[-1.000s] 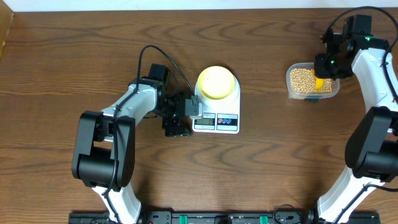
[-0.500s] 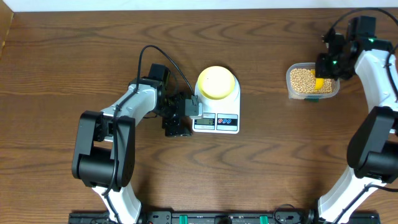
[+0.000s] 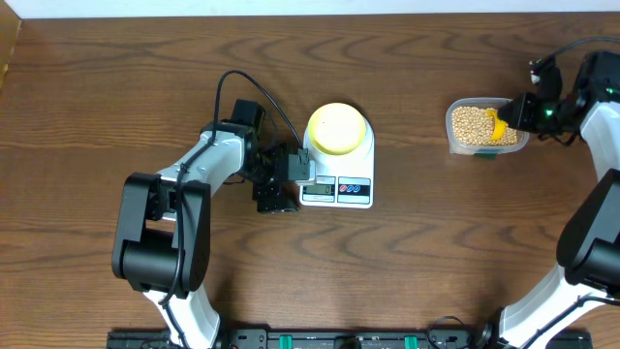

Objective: Scoop item into bowl and weigh 50g on scale
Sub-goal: 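Scoop soybeans with the yellow scoop using the right gripper, then lift the filled scoop out of the soybean tub with the right gripper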

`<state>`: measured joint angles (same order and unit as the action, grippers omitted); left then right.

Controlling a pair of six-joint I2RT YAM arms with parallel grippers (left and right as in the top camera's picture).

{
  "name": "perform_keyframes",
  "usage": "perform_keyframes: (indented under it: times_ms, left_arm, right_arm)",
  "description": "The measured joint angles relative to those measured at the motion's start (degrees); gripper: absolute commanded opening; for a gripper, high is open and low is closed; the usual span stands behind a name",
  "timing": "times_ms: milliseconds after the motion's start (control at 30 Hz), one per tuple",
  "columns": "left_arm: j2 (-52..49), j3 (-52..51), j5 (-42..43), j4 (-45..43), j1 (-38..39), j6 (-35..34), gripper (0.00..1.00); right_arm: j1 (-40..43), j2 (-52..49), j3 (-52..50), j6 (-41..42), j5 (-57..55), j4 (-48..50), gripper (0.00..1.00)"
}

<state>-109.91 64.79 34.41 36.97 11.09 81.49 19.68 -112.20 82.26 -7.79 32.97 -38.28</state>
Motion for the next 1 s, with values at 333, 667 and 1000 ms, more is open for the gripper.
perform_keyframes:
  times_ms: [333,667,1000]
  left_arm:
    - [0.00,0.00,0.00,0.00,0.00,0.00,0.98]
    - [0.00,0.00,0.00,0.00,0.00,0.00,0.97]
    - [0.00,0.00,0.00,0.00,0.00,0.00,0.98]
  right_arm:
    - [-0.22,0.22,-1.86,0.04,4.74,0.68,0.01]
    - [-0.22,0.22,-1.86,3.87,4.90,0.70,0.01]
    - [2.29,0.09,-2.84,5.53,9.09,0.70,0.01]
